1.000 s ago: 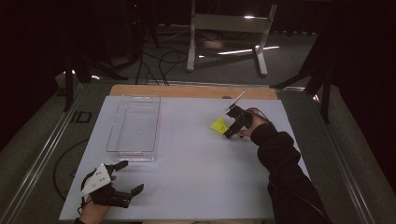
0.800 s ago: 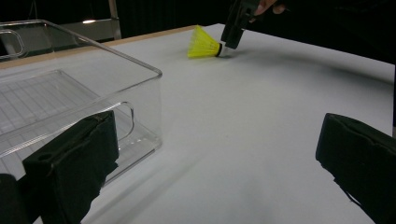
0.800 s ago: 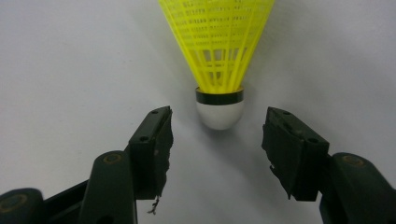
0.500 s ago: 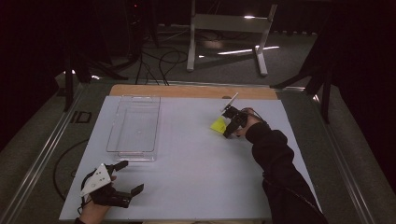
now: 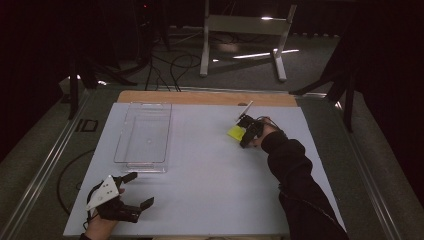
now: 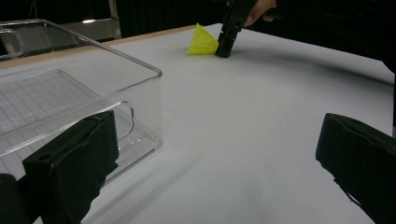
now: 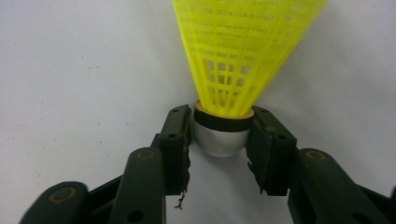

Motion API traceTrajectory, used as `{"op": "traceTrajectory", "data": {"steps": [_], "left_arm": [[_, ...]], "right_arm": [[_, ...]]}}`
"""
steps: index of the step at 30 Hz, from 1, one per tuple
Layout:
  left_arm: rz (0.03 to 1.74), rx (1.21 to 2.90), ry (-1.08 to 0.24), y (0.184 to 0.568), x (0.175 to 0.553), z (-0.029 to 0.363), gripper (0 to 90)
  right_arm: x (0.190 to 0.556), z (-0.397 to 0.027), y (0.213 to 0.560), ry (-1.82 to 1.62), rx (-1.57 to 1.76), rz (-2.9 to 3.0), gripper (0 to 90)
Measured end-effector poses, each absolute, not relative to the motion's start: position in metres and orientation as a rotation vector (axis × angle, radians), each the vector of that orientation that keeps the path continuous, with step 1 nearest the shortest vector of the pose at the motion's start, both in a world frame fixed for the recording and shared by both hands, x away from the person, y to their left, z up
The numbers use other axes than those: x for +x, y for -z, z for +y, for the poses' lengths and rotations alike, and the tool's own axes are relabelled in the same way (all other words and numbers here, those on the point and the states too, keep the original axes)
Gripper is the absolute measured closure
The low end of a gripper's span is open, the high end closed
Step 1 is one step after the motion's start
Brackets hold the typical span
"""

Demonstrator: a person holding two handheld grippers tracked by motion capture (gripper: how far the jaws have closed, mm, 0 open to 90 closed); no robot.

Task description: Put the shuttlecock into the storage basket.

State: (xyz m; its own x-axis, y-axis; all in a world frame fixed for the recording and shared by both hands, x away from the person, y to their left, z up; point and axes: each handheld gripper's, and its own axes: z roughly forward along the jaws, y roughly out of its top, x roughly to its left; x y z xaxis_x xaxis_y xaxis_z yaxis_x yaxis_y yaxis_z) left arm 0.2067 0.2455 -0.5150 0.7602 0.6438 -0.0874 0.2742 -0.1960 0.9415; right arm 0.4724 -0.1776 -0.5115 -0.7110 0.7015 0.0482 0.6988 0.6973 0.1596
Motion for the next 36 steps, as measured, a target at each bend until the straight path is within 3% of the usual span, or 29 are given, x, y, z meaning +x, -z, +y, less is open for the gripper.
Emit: {"op": "traceTrajectory", "data": {"steps": [17,36], "left_arm": [[0.721,1.787,-0.391,0.515,0.207,0.245,0.4],[0.717,1.799,-0.376,0.513,0.207,0.241,0.3]], "right_arm": [[0.455,-0.185,0.5,-0.3,0.91,3.029,65.3],[0.394,-0.191,0.483,-0.498,0.52,3.103,65.4]]}}
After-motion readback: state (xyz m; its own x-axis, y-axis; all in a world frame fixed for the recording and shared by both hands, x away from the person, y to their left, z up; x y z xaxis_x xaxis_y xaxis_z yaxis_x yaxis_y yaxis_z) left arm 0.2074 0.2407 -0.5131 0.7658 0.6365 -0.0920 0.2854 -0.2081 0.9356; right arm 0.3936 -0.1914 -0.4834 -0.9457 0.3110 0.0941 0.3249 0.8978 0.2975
